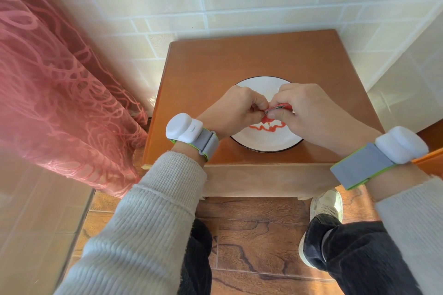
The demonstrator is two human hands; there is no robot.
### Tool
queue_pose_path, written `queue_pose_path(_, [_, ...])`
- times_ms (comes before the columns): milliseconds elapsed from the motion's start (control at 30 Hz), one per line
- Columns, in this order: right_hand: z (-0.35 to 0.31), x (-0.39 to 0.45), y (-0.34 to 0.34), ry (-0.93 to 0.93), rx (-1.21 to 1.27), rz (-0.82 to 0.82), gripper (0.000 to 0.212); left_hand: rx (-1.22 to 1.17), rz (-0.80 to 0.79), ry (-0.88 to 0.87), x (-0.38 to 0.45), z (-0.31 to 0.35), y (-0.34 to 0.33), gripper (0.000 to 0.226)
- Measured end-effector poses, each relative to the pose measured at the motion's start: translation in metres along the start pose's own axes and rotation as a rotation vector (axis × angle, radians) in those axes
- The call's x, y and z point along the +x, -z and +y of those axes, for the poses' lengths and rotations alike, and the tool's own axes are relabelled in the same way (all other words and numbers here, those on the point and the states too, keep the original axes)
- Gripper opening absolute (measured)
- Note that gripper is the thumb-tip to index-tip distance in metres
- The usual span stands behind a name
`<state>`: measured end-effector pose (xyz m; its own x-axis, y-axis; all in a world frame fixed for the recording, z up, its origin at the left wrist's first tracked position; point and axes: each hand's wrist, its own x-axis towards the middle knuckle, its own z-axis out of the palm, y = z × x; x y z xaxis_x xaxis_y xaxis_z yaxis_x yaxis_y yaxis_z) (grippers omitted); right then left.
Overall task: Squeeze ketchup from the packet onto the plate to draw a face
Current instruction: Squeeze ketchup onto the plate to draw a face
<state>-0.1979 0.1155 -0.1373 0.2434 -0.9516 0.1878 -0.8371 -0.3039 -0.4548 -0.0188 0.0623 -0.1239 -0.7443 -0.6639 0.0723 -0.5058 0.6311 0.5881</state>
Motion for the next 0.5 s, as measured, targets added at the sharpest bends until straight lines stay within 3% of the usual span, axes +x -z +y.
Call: queue_pose_path(500, [-0.0050,0.0015,0.0004,0.011,0.023,-0.028,0.012,-0.112,-0.030,0.073,-0.0037,-0.0023,0.0020,0.014])
